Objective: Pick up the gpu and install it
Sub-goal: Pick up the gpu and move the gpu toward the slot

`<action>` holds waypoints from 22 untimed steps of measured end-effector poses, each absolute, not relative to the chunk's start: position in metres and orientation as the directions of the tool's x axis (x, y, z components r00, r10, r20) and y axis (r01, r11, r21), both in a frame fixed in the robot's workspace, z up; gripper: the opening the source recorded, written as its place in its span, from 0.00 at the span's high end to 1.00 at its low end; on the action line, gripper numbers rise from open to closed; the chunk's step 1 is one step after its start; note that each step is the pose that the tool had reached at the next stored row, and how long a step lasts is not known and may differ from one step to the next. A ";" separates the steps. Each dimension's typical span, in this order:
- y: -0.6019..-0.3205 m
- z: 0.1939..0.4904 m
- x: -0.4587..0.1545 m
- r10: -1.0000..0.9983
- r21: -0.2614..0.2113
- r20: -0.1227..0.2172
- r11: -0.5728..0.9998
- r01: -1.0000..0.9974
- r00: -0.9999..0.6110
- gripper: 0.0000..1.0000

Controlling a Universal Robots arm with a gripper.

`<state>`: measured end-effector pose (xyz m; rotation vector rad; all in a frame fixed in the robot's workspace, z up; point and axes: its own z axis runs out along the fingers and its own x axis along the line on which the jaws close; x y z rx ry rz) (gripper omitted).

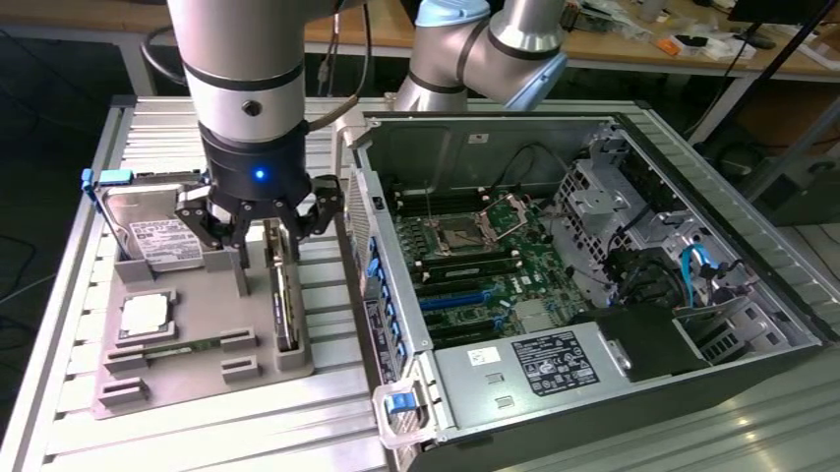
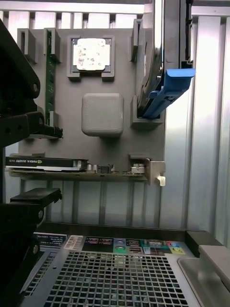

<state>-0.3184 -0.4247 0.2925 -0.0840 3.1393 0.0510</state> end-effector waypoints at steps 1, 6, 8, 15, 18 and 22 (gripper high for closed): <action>-0.425 0.291 -0.318 -0.053 0.032 -0.001 0.998 -0.053 -0.999 0.46; -0.425 0.281 -0.318 -0.053 0.033 0.001 0.998 -0.053 -0.999 0.46; -0.426 0.278 -0.318 -0.053 0.033 0.002 0.998 -0.053 -0.999 0.46; -0.426 0.265 -0.318 -0.053 0.033 0.005 0.998 -0.053 -0.999 0.46; -0.427 0.261 -0.318 -0.054 0.033 0.007 0.998 -0.053 -0.999 0.46; -0.430 0.258 -0.318 -0.053 0.033 0.010 0.998 -0.053 -0.999 0.46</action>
